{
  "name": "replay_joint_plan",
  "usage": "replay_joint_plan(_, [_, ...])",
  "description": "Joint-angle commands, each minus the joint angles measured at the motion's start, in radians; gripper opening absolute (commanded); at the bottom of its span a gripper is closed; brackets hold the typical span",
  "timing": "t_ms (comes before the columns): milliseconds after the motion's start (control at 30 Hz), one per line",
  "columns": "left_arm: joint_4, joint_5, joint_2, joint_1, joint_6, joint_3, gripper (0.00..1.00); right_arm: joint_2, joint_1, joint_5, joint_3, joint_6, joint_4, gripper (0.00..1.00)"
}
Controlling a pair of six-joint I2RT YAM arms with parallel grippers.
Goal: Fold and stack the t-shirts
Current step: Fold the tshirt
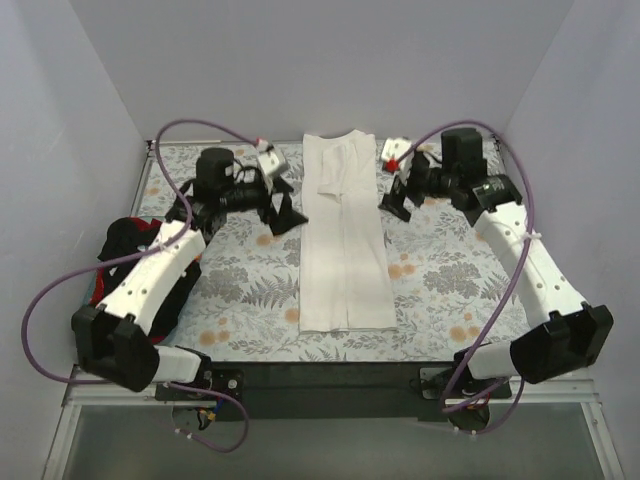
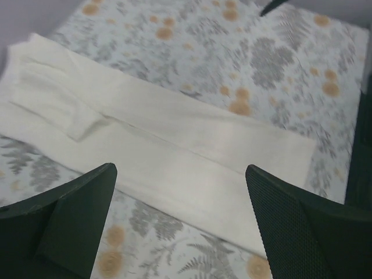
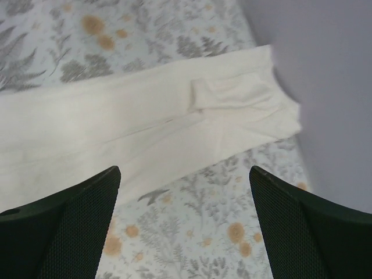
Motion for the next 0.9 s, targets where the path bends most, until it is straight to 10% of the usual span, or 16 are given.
replay_joint_plan(0, [-0.135,0.037,-0.191,-0.132,0.343,-0.292,0.93,-0.125,0.066,-0.051,-0.294,-0.244,-0.145,0.98])
replay_joint_plan(333, [-0.05,-0.26,-0.46,-0.606,0.458,-0.856,0.73,-0.414,0.45,0.102,-0.939,-0.309,-0.038,0.75])
replay_joint_plan(567, [0.175,-0.367,-0.317,-0.656,0.388,-0.899,0.54,-0.297,0.5,0.171,-0.99,-0.266,0.114,0.5])
replay_joint_plan(867, [0.275,-0.43,-0.268,-0.663,0.42,-0.955,0.5,-0.271,0.519,0.216,-1.071,-0.274,0.169,0.48])
